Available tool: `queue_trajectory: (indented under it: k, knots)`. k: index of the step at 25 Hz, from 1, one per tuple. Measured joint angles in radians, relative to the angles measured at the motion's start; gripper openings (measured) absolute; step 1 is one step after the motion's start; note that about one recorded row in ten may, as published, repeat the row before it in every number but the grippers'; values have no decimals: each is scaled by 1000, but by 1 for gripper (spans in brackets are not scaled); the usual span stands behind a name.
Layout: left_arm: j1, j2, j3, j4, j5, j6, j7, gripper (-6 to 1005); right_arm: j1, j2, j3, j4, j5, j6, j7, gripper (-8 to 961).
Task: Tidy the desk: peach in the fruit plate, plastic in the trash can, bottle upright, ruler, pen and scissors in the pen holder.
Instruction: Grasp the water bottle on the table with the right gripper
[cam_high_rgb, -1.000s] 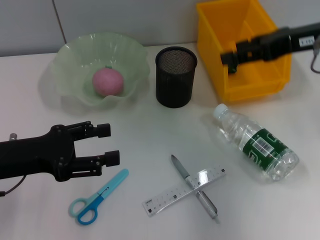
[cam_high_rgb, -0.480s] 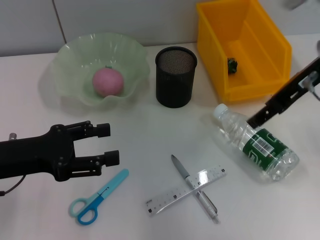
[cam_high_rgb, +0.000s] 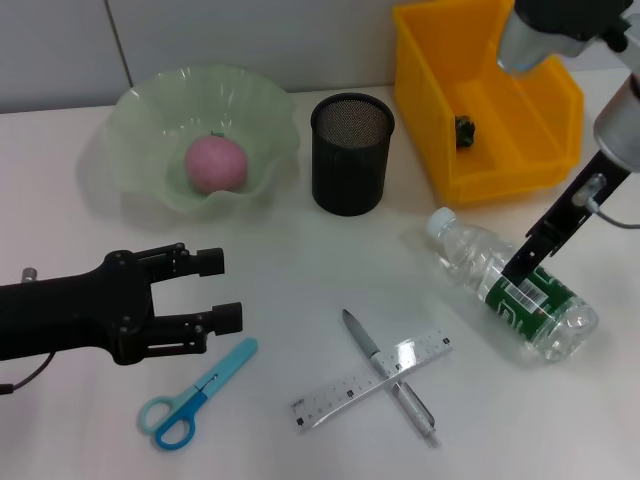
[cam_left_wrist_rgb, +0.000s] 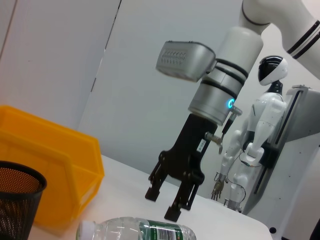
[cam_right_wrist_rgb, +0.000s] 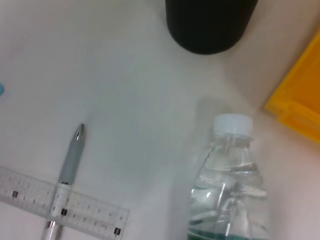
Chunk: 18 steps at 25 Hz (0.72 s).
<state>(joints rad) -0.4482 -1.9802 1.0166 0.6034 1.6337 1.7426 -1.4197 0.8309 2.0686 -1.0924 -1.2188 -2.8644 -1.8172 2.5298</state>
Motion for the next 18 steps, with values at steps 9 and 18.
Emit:
queue_trajectory:
  k: [9, 18]
  knots:
    - [2, -1, -1, 2, 0, 9, 0, 803, 12, 5, -8, 86, -32, 37, 26, 769]
    - [5, -1, -1, 3, -5, 23, 4, 802, 14, 6, -12, 174, -34, 97, 31, 769]
